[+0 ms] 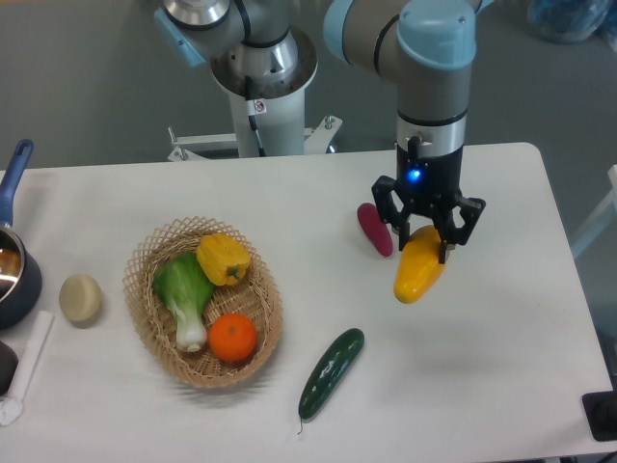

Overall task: Place the mango on the table
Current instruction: 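Carry the held yellow mango down toward the table beside the cucumber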

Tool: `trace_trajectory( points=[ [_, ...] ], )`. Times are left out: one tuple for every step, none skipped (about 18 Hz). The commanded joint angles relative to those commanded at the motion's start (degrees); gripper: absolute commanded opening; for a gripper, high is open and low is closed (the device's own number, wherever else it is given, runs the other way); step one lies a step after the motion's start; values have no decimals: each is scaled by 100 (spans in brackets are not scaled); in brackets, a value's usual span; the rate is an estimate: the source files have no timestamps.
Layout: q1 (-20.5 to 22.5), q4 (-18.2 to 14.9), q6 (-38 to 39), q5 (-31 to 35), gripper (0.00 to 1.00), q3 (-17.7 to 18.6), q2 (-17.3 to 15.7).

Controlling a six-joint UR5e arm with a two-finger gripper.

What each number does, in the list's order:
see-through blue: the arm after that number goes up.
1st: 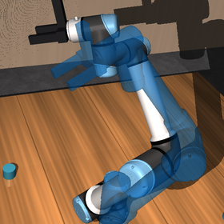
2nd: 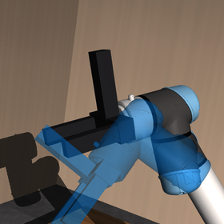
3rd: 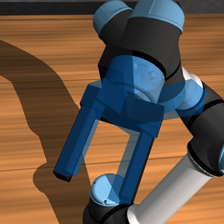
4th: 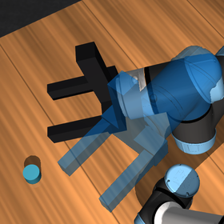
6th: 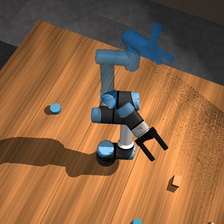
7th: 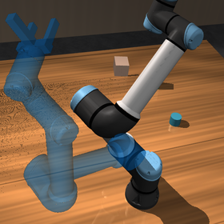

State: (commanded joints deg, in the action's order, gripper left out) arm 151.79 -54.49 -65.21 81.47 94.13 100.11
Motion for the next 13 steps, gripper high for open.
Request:
trace_trajectory(
  points=[
    [-9,0,0,0,26,-17,9],
    [-9,26,-9,9,26,35,9],
    [-17,35,-17,9,26,61,26],
    [-17,35,-9,9,26,9,26],
    [-17,18,17,9,26,-61,52],
    [-35,18,26,9,26,-70,79],
    [-44,18,26,9,26,-36,79],
    [-44,18,26,17,26,-18,88],
    [-44,26,35,18,26,-9,105],
    [-61,35,44,26,26,-9,149],
    [-70,44,79,35,26,-35,236],
    [-79,53,184,53,26,-79,316],
    [-88,61,332,61,26,-97,369]
  ],
)
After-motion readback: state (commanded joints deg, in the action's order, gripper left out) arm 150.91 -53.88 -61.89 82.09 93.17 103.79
